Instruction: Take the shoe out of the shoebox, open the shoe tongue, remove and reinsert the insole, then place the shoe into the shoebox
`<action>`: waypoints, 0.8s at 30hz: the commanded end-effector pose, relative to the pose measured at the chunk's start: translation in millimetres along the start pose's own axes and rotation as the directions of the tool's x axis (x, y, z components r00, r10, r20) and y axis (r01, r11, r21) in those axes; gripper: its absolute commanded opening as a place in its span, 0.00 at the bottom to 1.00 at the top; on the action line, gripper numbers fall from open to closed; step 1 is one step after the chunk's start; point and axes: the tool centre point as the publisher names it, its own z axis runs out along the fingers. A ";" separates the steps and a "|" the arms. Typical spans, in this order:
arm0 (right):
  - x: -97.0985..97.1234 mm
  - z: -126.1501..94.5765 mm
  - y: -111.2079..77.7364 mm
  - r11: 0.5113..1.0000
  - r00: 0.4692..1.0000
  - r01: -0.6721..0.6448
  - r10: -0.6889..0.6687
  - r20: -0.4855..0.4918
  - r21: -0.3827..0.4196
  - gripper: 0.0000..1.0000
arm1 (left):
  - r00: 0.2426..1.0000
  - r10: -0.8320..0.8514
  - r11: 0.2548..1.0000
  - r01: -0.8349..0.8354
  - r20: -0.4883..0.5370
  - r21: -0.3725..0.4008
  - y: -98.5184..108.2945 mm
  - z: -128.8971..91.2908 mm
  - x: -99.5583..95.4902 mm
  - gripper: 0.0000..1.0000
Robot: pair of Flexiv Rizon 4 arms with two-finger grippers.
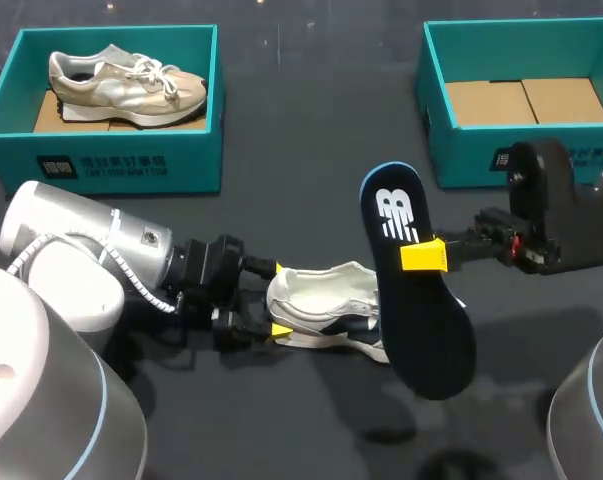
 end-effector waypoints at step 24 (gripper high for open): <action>0.8 1.5 -1.6 1.000 1.000 -0.001 0.001 0.004 -0.002 0.00 | 0.999 0.011 0.921 -0.027 -0.045 -0.388 -21.6 -8.4 -1.0 1.00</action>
